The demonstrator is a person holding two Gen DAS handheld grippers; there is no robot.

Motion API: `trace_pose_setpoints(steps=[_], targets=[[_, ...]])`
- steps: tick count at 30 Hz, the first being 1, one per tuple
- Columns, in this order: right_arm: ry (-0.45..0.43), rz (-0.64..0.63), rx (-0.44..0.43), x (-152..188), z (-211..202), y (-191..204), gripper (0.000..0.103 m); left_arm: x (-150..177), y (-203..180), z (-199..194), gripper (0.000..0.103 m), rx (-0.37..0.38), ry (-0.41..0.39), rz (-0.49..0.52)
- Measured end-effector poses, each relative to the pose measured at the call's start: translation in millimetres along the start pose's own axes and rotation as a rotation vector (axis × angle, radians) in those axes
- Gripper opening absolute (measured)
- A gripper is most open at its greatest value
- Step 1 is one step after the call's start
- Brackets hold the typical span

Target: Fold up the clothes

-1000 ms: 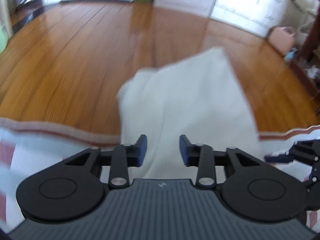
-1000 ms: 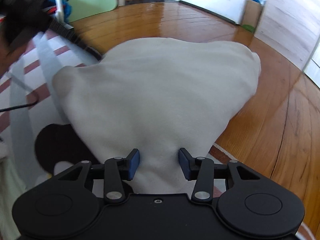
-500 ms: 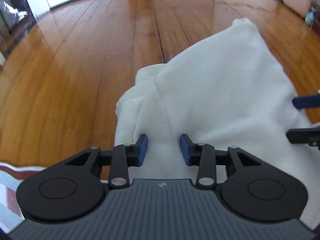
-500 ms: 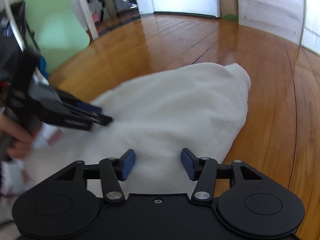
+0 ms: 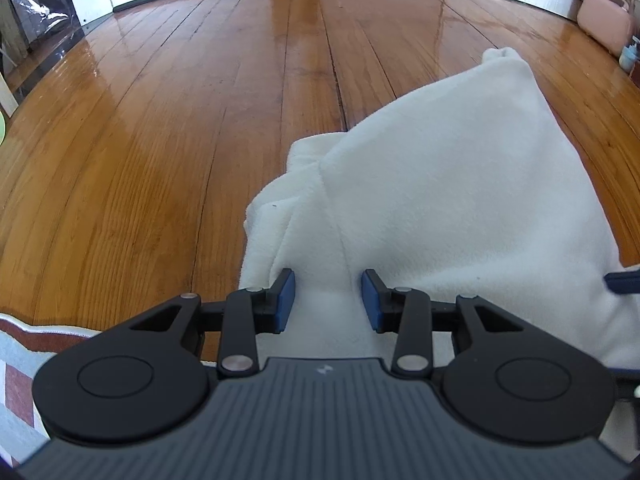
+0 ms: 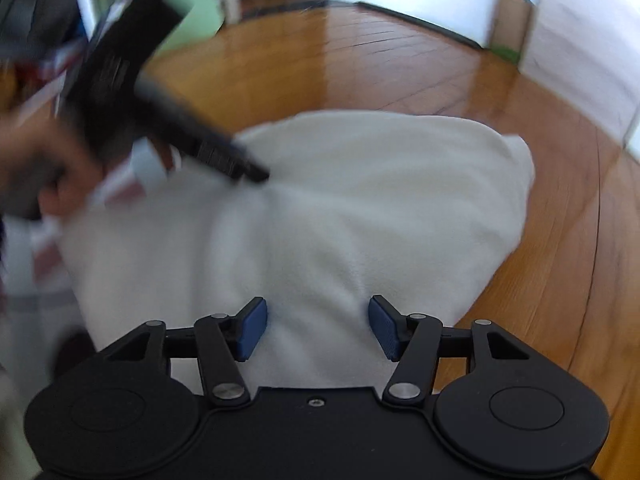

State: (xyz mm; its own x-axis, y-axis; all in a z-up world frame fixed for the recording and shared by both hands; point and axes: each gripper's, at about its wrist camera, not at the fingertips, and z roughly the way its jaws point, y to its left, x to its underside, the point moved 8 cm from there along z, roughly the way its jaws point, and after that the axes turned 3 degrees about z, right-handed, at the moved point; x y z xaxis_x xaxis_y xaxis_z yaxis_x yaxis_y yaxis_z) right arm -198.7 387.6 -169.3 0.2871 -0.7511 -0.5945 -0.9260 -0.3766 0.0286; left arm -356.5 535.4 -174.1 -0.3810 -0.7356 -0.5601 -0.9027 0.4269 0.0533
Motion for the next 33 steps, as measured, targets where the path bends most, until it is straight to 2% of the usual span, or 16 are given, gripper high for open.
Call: trace_pose_setpoints(steps=[3,5,6,7,8,11,13,15,18,19,21,23,25,29,31,33], targets=[[0.013,0.049,-0.042,-0.8,6.0,-7.7,0.066,-0.3,3.8,-2.1,0.038,0.003,-0.011,-0.020],[0.014,0.075,-0.077,-2.3,2.4,-14.6,0.066,-0.9,9.4,-6.4,0.035,-0.039,-0.015,-0.018],[0.012,0.082,-0.087,-3.7,-1.5,-17.2,0.066,-0.6,16.0,-9.6,0.036,-0.147,-0.014,0.023],[0.007,0.087,-0.089,-6.0,-7.6,-19.0,0.066,-0.6,22.3,-13.6,0.042,-0.243,-0.014,0.060],[-0.004,0.091,-0.087,-10.0,-13.4,-22.5,0.065,-0.5,27.0,-17.9,0.038,-0.247,-0.021,0.057],[-0.065,0.098,-0.055,-29.3,-29.5,-40.6,0.065,-7.3,27.0,-37.9,0.038,0.020,-0.095,-0.114],[-0.097,0.110,-0.040,-41.0,-35.2,-53.7,0.065,-15.8,5.1,-49.1,0.038,0.115,-0.144,-0.075],[-0.098,0.155,-0.050,-48.4,-20.0,-70.5,0.065,-20.2,-20.8,-57.7,0.038,0.208,-0.176,-0.012],[-0.073,0.218,-0.048,-53.2,12.8,-93.5,0.063,-11.4,-61.2,-50.3,0.038,0.304,-0.128,0.092],[-0.060,0.232,-0.042,-51.6,25.9,-99.1,0.060,-7.3,-73.1,-46.0,0.038,0.320,-0.105,0.127],[-0.051,0.247,-0.040,-46.1,46.1,-106.4,0.057,2.4,-82.1,-29.7,0.040,0.267,-0.061,0.176],[-0.058,0.270,-0.032,-44.6,56.9,-109.3,0.056,2.8,-77.7,-21.5,0.042,0.273,-0.037,0.133],[-0.070,0.267,-0.019,-47.8,60.8,-108.8,0.056,3.6,-68.6,-17.6,0.043,0.320,-0.014,0.064],[-0.126,0.315,-0.016,-56.6,44.3,-116.3,0.055,12.2,-60.5,-13.8,0.044,0.362,0.004,-0.002],[-0.140,0.319,0.065,-62.4,43.0,-124.5,0.056,13.6,-61.3,-15.8,0.044,0.339,0.008,0.018],[-0.122,0.292,0.226,-63.5,46.7,-141.0,0.058,15.3,-60.0,-16.5,0.044,0.279,0.007,0.063]])
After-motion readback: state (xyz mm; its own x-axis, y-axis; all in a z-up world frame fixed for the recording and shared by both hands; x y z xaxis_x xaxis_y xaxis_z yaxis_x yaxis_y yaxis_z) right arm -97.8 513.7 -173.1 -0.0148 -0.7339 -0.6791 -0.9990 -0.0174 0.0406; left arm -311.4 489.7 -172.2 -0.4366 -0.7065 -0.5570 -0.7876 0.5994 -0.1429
